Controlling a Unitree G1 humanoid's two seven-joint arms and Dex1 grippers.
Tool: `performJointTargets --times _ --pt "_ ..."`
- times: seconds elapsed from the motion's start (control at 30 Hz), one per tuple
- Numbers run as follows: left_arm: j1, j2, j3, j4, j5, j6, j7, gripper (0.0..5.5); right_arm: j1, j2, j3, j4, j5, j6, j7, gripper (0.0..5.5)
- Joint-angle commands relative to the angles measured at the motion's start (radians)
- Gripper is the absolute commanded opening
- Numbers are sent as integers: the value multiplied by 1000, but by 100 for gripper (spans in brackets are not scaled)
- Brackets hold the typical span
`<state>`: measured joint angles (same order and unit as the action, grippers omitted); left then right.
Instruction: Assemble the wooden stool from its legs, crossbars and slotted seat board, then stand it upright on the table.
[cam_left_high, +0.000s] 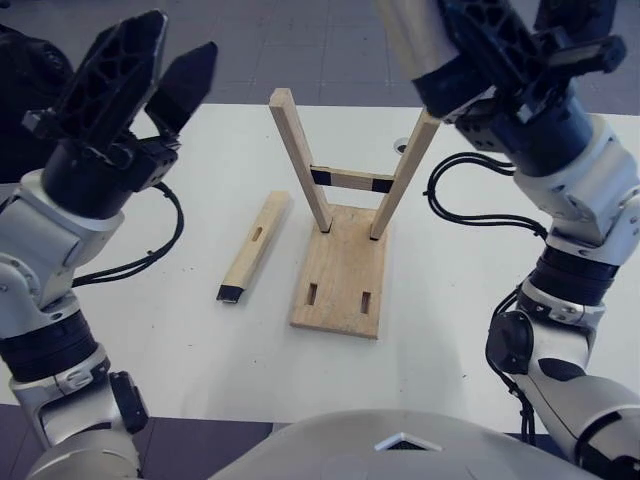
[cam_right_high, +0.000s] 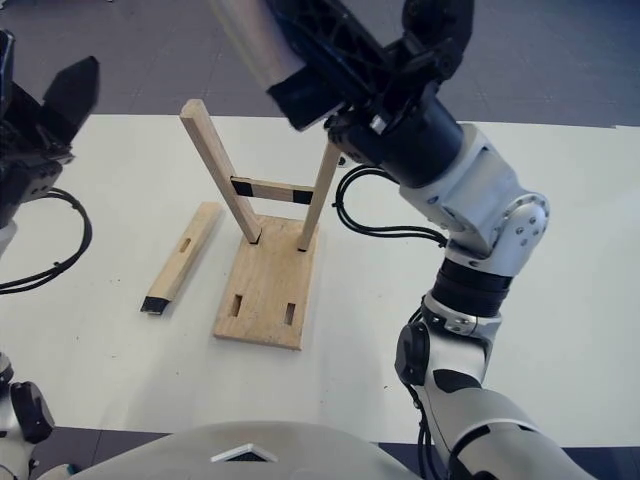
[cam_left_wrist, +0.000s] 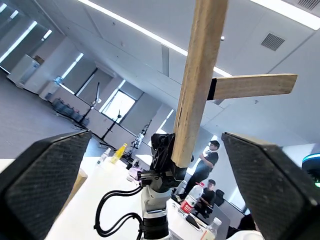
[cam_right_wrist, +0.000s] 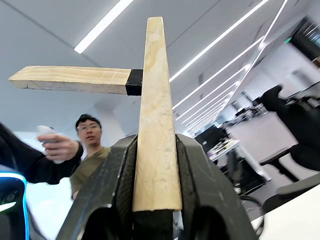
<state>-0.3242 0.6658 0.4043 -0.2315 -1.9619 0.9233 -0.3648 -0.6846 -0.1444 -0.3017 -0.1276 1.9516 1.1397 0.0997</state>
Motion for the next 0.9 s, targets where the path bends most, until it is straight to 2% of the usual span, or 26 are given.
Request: performJointTargets --times 0.03,0.33,0.67,0.9 --pt "-69 -17 -74 31 13 38 -69 524 -46 14 50 47 21 57 79 98" --pt "-260 -71 -182 79 142 94 -339 524 -33 30 135 125 21 162 277 98" --pt "-302 -103 -174 39 175 96 -439 524 59 74 193 121 21 163 287 98" --pt "-309 -130 -194 33 330 44 -496 395 150 241 169 59 21 94 198 98"
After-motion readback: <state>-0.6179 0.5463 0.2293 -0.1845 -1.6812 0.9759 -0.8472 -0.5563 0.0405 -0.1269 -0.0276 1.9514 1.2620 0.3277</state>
